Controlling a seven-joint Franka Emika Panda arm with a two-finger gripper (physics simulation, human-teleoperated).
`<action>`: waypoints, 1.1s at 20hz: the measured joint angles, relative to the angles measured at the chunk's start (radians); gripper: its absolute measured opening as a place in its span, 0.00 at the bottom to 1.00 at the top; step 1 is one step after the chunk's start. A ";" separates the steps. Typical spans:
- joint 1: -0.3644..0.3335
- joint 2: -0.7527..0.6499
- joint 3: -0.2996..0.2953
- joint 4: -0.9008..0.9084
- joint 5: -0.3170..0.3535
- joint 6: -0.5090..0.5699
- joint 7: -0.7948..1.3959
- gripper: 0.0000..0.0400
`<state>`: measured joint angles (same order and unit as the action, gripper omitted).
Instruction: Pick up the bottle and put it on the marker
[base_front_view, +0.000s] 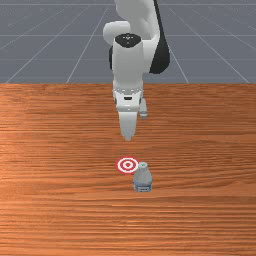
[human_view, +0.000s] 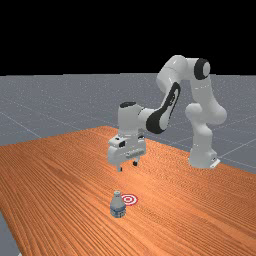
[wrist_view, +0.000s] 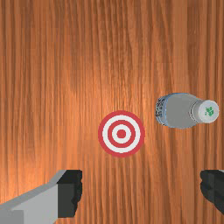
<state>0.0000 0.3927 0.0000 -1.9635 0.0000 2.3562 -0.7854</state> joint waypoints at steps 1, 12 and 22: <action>0.000 0.011 0.000 0.018 0.000 -0.007 0.000 0.61; 0.001 -0.006 -0.001 0.043 0.001 -0.045 0.008 0.97; -0.002 -0.013 0.001 0.039 0.001 -0.043 -0.006 1.00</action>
<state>-0.0018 0.3801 0.0009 -1.9243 0.0012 2.3128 -0.7914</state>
